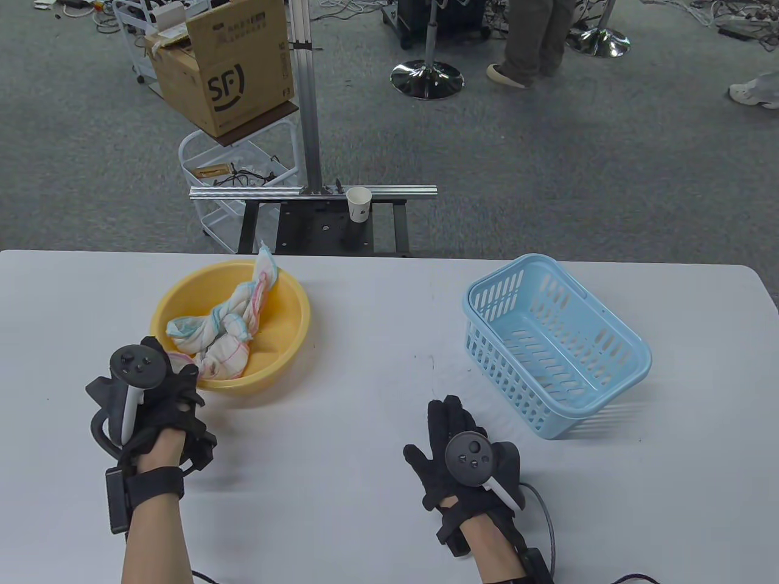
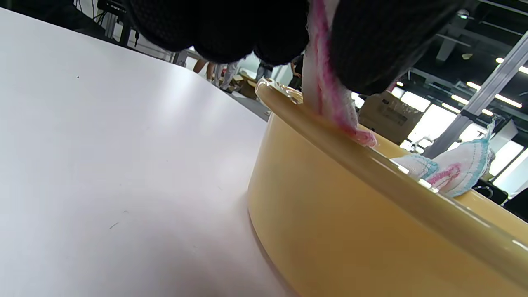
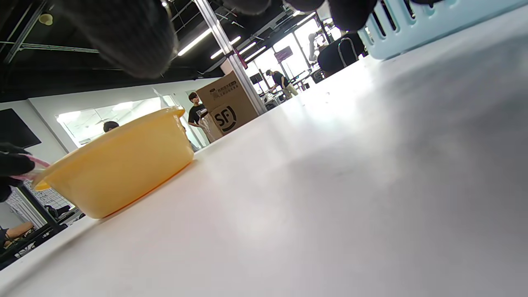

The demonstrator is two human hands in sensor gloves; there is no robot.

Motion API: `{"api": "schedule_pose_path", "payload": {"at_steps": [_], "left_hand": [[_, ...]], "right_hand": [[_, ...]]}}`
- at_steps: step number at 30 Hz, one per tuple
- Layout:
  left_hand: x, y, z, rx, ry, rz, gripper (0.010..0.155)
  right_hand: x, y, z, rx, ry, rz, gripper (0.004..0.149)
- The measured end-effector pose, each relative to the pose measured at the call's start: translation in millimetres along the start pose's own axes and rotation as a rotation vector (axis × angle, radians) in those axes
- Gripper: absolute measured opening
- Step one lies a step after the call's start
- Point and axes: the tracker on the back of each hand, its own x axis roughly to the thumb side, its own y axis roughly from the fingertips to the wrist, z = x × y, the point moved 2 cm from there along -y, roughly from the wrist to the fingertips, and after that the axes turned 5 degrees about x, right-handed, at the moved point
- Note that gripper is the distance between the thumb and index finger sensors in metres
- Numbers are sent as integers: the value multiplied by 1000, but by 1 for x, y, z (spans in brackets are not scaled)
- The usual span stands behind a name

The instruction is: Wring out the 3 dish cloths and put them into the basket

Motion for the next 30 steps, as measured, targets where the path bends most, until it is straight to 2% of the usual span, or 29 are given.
{"api": "schedule_pose_path", "payload": {"at_steps": [4, 7, 17, 25, 30], "left_hand": [[4, 2, -7, 25, -16, 36, 55], [11, 6, -15, 39, -30, 72, 47], [58, 29, -66, 149, -35, 249, 47], [102, 58, -116, 253, -32, 393, 47], [123, 78, -138, 298, -12, 474, 47]], "right_hand": [[0, 0, 0, 6, -3, -2, 83], [0, 0, 0, 9, -4, -3, 82], [-1, 0, 0, 10, -8, -7, 83], [0, 0, 0, 7, -7, -1, 83], [1, 0, -1, 4, -6, 4, 83]]}}
